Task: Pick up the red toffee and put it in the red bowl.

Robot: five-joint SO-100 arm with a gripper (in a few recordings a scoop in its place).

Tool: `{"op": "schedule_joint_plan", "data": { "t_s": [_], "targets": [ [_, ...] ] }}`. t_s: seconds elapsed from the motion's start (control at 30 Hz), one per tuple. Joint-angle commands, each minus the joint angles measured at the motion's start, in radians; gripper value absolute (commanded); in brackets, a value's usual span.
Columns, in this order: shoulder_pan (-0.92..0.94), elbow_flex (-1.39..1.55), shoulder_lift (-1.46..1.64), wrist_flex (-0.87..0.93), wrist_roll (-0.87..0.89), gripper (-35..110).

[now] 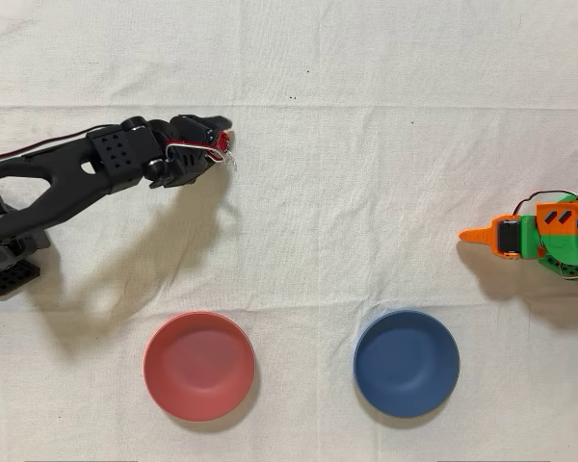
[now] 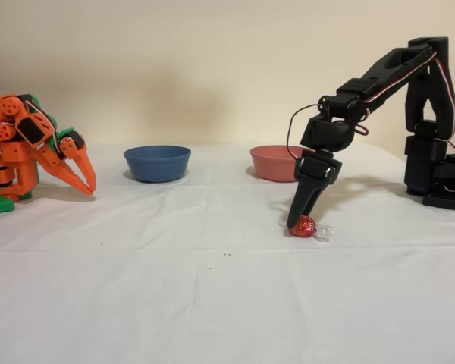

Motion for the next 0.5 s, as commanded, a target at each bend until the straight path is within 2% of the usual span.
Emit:
{"op": "schedule_joint_plan", "data": {
  "t_s": [0.0, 0.47],
  "targets": [
    [-0.009, -0.044, 0.034, 0.002, -0.026, 14],
    [-0.006, -0.009, 0.048, -0.012, -0.026, 1]
  ]
}}
